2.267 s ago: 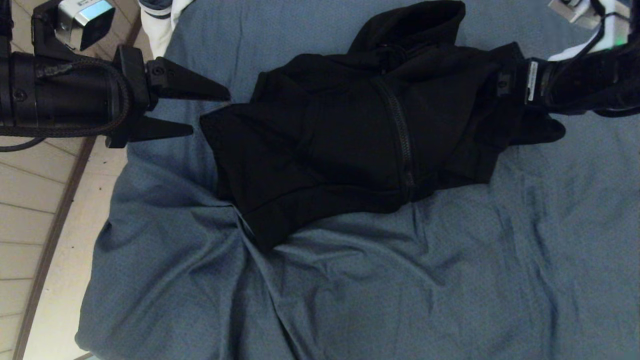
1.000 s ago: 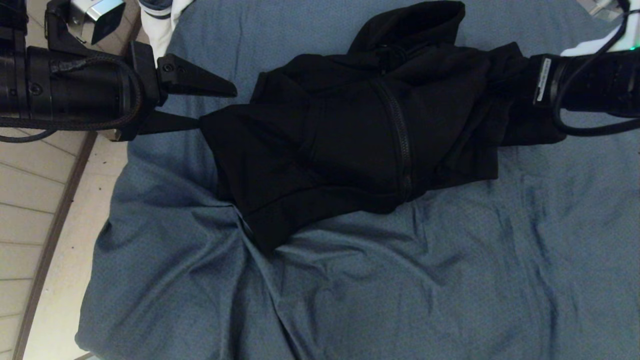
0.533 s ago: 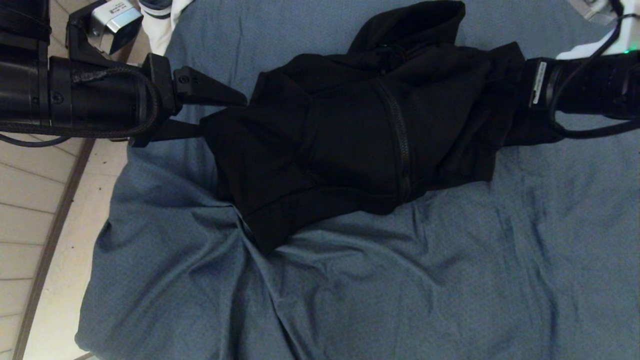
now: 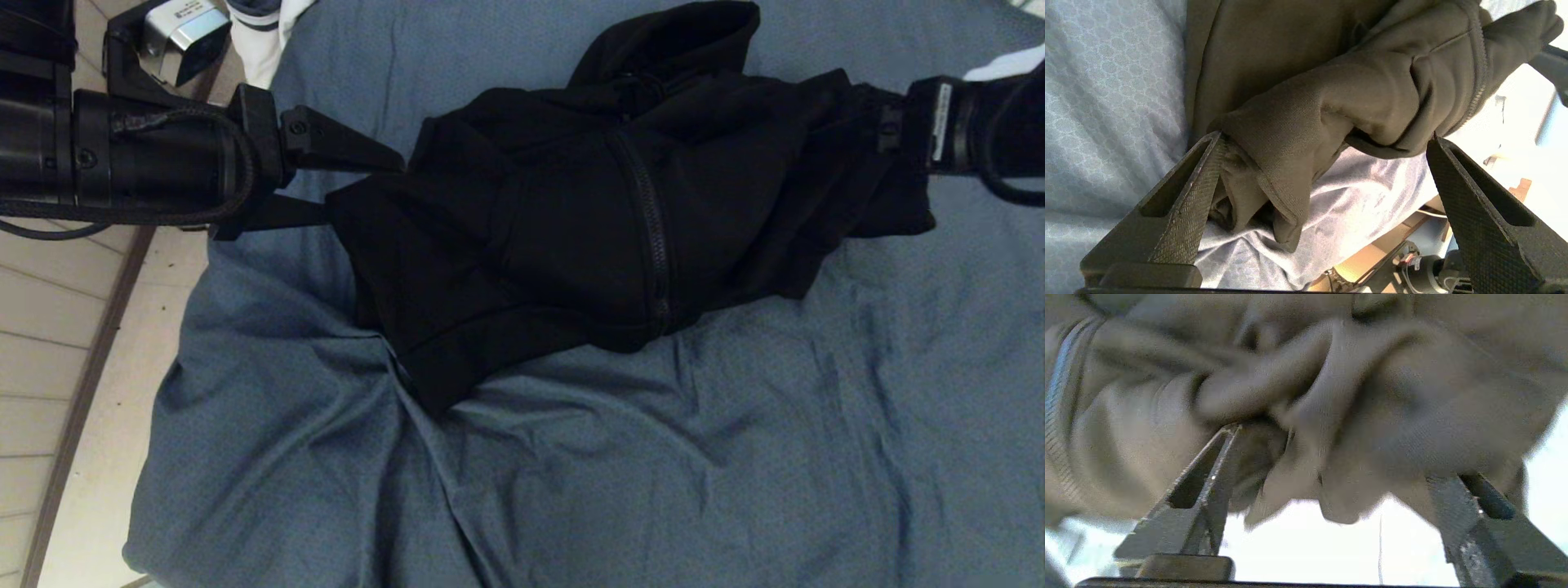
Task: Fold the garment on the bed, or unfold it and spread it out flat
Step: Fold the black sweatshirt
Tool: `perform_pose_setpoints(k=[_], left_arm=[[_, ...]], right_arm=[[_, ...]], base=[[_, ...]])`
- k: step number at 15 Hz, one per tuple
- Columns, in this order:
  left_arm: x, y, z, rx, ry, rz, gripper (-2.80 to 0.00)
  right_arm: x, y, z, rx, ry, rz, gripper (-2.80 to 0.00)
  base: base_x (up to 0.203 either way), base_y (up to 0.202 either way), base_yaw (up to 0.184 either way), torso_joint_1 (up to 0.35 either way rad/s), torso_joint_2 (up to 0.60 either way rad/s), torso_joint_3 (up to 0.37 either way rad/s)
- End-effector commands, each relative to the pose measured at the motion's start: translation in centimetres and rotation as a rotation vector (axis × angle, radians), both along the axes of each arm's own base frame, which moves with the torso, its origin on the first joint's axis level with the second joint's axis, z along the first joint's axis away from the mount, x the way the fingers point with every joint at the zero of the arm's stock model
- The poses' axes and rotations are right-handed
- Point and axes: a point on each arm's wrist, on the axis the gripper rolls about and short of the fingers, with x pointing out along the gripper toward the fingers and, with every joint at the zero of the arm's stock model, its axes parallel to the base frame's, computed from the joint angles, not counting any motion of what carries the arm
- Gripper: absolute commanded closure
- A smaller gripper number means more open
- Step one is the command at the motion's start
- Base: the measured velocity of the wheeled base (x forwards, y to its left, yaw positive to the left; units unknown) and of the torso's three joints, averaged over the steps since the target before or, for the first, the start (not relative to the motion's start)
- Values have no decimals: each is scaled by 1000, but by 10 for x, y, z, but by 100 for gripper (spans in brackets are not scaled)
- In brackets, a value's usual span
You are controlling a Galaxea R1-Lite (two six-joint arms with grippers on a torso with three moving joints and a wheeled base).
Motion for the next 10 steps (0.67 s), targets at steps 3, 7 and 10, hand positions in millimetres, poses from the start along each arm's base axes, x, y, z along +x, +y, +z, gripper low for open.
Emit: perform_pose_setpoints(k=[3, 7, 10], left_arm=[[-19, 8, 14, -22, -48, 4, -280], [-30, 13, 18, -21, -53, 3, -280], [-52, 20, 22, -21, -51, -6, 0]], right_arm=[[-33, -7, 14, -15, 27, 3, -280], [-44, -9, 14, -23, 37, 7, -280], [-65, -13, 13, -23, 25, 8, 0]], base=[[0, 0, 0, 0, 0, 0], [0, 0, 0, 0, 0, 0], [0, 0, 0, 0, 0, 0]])
